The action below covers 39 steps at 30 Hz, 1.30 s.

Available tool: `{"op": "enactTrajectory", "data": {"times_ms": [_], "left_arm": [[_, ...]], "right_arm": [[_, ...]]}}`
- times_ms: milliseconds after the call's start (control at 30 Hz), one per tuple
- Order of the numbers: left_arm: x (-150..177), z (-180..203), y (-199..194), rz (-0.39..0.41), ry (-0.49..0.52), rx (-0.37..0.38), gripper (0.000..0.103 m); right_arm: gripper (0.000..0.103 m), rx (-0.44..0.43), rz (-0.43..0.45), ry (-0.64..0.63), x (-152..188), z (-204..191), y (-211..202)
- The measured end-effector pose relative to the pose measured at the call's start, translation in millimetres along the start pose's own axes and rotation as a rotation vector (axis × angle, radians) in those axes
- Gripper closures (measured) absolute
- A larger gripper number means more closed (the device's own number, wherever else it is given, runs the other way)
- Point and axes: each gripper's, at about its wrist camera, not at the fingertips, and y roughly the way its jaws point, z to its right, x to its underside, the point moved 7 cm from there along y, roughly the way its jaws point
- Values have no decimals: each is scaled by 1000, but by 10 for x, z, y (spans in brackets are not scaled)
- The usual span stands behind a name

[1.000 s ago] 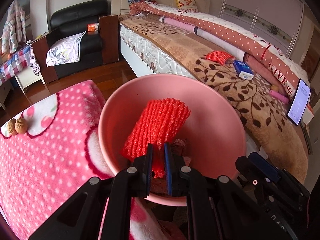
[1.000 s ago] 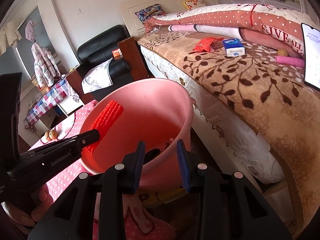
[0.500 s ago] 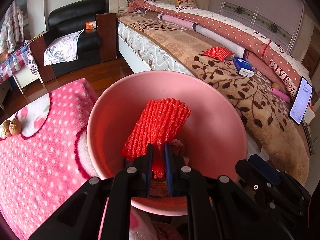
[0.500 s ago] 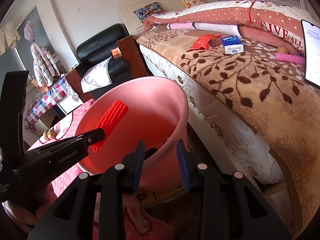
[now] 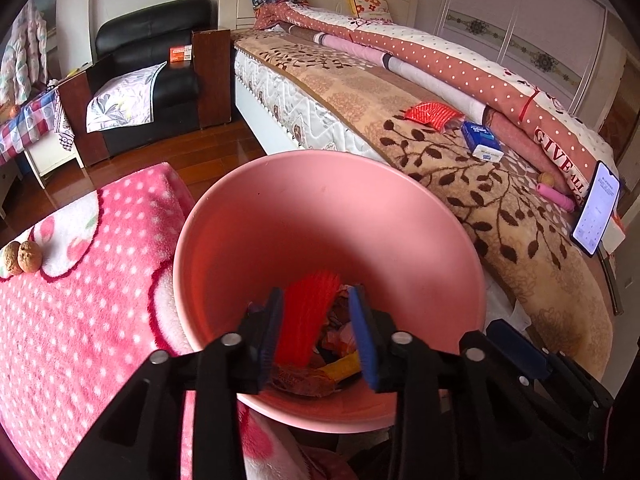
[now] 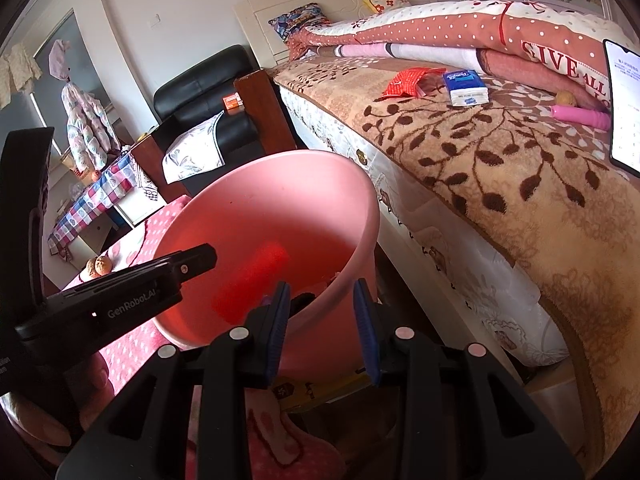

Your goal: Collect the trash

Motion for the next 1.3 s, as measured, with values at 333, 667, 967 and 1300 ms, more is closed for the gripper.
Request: {"op": "enactTrajectory", "data": {"times_ms": [333,667,967,1300], "left_arm": [[-7,-47,-97,22,-16,-3,57],[10,-135,-285,54,-39,-1,54],[29,-220,-541,114,-48,-17,47],[73,-254,-866,184,-29,-38,47]], "right_arm": [[70,-3,5,-15,17,-70,-62],[70,-6,13,-30,27,-157,-163],[70,-7,29,-50,22,-273,-272],[70,-17,41,-48,33,-379,-381]]}}
